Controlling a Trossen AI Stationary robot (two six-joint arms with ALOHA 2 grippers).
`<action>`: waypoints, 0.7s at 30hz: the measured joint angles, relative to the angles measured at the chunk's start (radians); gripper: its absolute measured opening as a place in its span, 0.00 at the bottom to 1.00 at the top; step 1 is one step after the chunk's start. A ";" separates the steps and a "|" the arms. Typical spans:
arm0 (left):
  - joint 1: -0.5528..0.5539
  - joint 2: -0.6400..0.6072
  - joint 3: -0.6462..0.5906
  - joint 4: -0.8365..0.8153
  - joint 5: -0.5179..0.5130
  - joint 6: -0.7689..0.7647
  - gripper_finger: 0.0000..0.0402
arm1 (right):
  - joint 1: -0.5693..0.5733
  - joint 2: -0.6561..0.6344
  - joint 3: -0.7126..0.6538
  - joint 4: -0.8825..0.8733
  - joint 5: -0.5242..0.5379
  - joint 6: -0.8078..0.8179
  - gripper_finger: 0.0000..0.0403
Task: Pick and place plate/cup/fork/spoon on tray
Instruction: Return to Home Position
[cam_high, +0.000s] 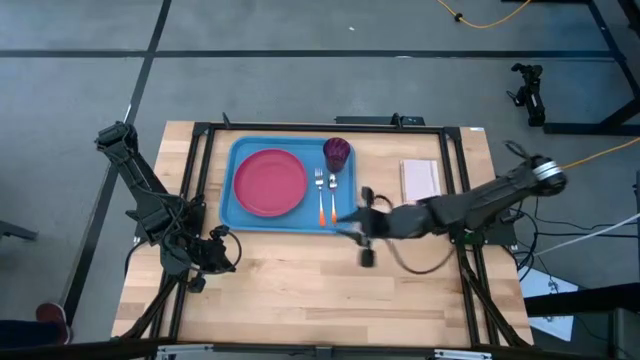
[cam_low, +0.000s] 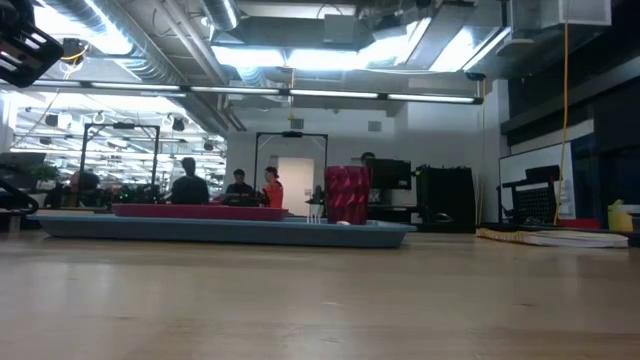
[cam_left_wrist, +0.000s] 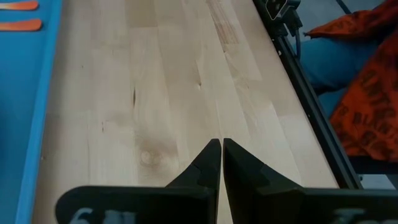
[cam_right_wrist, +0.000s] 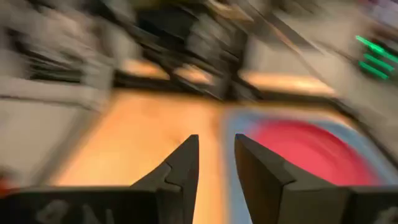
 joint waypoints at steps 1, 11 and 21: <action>0.000 0.000 0.000 0.000 0.000 0.000 0.03 | -0.009 -0.040 -0.084 0.111 -0.091 -0.027 0.27; 0.000 0.000 0.000 0.000 0.000 0.000 0.03 | -0.087 -0.333 -0.726 0.719 -0.268 0.105 0.27; 0.000 0.000 0.000 0.000 0.000 0.000 0.03 | -0.098 -0.635 -1.014 0.720 -0.209 0.156 0.27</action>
